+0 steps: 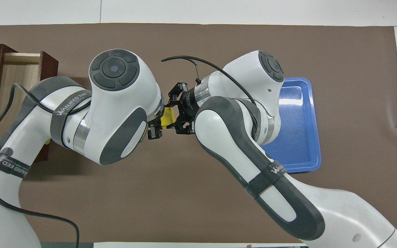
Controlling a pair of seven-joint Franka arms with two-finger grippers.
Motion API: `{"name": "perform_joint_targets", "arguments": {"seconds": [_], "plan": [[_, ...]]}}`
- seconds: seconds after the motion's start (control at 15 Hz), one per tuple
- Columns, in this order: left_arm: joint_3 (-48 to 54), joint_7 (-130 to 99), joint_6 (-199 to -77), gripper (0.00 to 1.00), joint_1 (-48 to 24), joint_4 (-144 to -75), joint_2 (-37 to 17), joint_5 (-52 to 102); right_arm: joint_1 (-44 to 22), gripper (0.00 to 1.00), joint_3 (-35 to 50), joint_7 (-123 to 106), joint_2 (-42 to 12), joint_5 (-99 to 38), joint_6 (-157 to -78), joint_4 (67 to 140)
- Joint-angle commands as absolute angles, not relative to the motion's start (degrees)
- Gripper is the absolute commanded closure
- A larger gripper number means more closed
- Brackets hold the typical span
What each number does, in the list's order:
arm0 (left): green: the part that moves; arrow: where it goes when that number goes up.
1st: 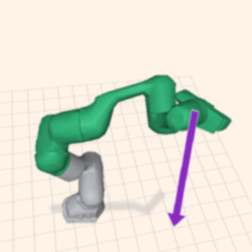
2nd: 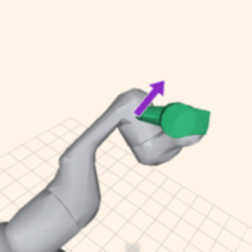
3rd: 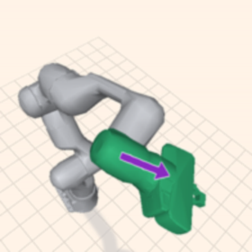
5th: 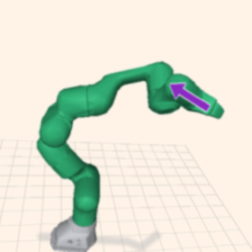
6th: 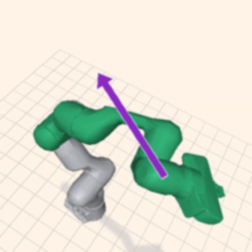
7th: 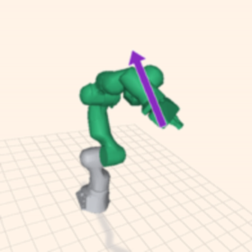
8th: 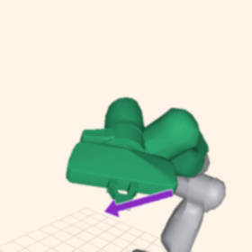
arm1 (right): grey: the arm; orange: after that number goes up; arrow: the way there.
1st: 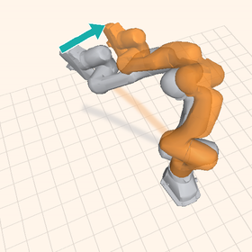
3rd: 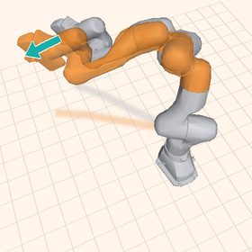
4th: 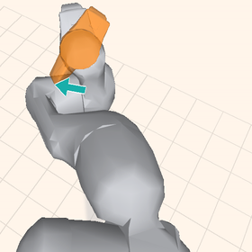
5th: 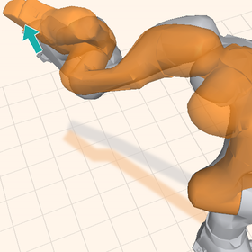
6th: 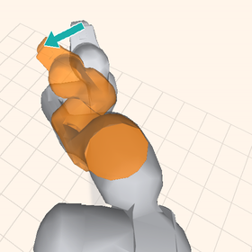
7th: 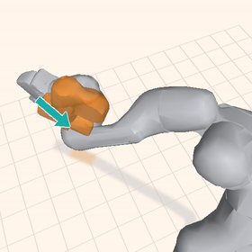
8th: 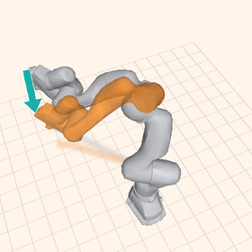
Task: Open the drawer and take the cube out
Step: 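Grasp the cube with the right gripper and open the left gripper, then move the cube over the tray while the left gripper withdraws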
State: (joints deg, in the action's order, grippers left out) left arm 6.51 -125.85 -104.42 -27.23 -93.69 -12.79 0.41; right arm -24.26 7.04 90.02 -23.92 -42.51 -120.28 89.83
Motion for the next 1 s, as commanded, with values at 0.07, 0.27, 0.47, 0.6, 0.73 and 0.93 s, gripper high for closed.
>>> {"name": "perform_joint_targets", "arguments": {"seconds": [0.07,0.27,0.47,0.6,0.73,0.93], "plan": [[5.01,-125.07,-100.91,0.0,-26.46,-90.62,-12.48,0.44,-23.03,1.0,7.38,87.98,-22.94,-41.48,-118.04,90.62],[5.01,-124.11,-100.2,0.0,-25.14,-90.26,-12.48,-0.52,-21.89,1.0,7.29,87.89,-22.85,-41.57,-117.77,90.44],[5.1,-120.26,-100.37,0.0,-22.69,-92.62,-11.96,-2.11,-21.45,1.0,7.21,87.98,-22.85,-41.49,-116.37,89.48],[5.01,-115.51,-100.72,0.0,-20.14,-94.73,-11.17,-2.37,-20.22,1.0,7.21,87.98,-22.76,-41.48,-116.1,89.3],[5.01,-110.24,-101.51,0.0,-17.5,-97.2,-10.2,-4.12,-18.99,1.0,7.21,87.98,-22.76,-41.49,-115.14,89.04],[5.01,-101.98,-102.48,0.0,-13.55,-100.28,-9.14,-7.28,-16.71,1.0,7.03,87.89,-22.59,-41.22,-113.3,87.98]]}}
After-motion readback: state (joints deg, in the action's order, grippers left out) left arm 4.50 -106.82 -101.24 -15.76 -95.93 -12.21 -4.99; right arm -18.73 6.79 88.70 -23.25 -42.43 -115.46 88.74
